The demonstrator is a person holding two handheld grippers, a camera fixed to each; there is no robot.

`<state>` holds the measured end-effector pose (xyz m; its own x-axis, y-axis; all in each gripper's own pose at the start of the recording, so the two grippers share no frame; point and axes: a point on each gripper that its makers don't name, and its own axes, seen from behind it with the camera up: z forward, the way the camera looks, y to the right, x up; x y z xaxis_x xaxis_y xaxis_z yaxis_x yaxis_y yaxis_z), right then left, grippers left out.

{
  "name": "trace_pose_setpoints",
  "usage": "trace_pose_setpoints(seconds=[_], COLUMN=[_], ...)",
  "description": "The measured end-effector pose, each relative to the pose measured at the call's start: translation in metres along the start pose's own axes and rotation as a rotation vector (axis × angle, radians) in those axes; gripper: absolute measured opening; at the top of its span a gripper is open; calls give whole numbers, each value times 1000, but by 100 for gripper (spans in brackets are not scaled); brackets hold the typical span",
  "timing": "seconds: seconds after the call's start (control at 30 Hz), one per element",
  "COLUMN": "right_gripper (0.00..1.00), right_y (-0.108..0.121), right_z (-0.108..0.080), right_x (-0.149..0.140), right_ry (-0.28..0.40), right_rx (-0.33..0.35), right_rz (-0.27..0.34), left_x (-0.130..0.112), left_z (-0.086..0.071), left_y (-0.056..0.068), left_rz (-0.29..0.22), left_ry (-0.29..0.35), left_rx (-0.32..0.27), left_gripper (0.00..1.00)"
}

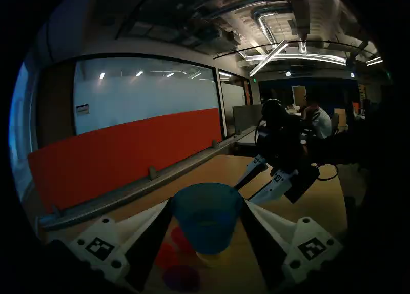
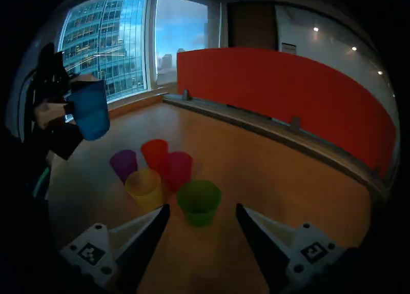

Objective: Pour water

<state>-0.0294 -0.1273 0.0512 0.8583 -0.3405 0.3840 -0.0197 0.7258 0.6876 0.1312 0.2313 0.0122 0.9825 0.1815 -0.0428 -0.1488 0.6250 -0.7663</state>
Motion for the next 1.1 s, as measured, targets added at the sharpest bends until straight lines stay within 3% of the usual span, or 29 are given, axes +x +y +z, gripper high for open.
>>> trace_pose_setpoints(seconds=[0.5, 1.1], right_gripper=[100, 100], right_y=[-6, -3], right_z=[37, 83], right_x=[-20, -29], right_ry=[-40, -74], right_rx=[15, 5], right_rz=[-34, -34], left_x=[13, 10], left_z=[-18, -43], left_y=[-27, -63], left_rz=[-8, -23], left_ry=[14, 16], left_rx=[71, 162], left_gripper=[89, 89])
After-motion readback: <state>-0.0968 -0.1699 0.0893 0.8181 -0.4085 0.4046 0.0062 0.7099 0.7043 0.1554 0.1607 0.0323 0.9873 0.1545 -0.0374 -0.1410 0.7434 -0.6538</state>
